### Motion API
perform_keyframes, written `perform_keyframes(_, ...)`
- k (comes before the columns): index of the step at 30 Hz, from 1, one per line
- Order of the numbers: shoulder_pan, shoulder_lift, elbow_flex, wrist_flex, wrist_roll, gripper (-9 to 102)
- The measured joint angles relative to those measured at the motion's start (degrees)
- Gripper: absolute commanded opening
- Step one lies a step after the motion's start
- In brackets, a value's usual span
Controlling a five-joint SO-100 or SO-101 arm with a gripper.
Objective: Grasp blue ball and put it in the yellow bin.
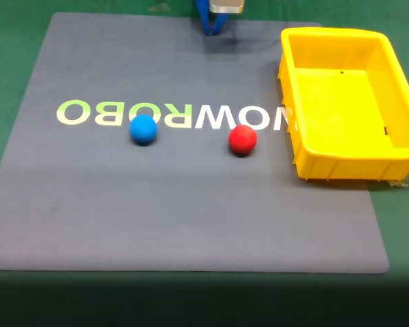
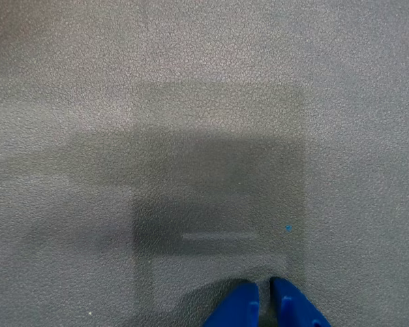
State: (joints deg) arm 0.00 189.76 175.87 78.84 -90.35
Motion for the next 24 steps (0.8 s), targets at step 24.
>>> perform_keyframes(24, 2.2, 0.0, -0.6, -9.8, -5.3, 25)
